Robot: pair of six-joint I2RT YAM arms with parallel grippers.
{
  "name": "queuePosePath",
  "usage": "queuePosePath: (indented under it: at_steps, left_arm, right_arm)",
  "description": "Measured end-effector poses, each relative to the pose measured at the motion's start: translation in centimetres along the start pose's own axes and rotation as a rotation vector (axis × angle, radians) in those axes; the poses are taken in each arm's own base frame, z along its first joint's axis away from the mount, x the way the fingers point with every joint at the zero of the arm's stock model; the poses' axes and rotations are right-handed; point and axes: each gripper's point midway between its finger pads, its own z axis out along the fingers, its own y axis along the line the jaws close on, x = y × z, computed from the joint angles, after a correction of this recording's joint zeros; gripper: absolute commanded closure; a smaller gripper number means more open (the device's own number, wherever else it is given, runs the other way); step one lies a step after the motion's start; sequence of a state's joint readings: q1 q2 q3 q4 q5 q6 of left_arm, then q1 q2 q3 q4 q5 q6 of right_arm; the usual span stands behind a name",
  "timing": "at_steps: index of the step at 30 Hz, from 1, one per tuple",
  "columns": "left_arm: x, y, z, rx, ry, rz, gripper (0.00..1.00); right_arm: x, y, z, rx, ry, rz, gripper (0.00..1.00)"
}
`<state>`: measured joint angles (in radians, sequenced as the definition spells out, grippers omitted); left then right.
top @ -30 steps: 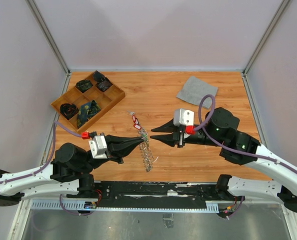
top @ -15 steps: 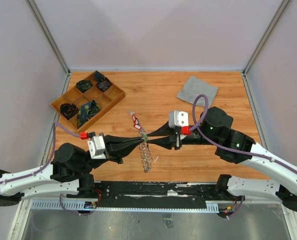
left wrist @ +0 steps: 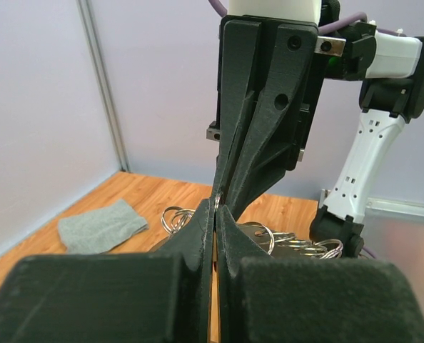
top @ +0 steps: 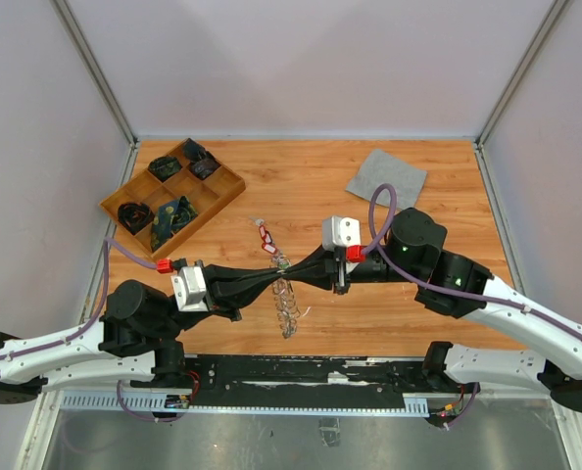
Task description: Put the keys on the keyring
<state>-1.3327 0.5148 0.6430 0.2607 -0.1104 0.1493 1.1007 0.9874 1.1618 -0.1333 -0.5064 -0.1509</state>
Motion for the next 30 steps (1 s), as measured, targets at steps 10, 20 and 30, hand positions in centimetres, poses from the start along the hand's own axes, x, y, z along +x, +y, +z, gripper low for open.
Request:
queuePosePath:
  at_steps: [10, 20, 30]
  left_arm:
    - [0.0, -0.1, 0.0, 0.003, 0.0, -0.001, 0.88]
    - [0.3, -0.5, 0.3, 0.018, 0.007, -0.022, 0.64]
    - [2.0, -0.4, 1.0, 0.0, 0.081, -0.036, 0.64]
  right_arm:
    - [-0.1, 0.2, -0.3, -0.013, 0.034, 0.018, 1.0]
    - [-1.1, -0.2, -2.1, -0.026, 0.217, -0.017, 1.0]
    - [1.7, -0.8, -4.3, -0.051, 0.546, 0.008, 1.0]
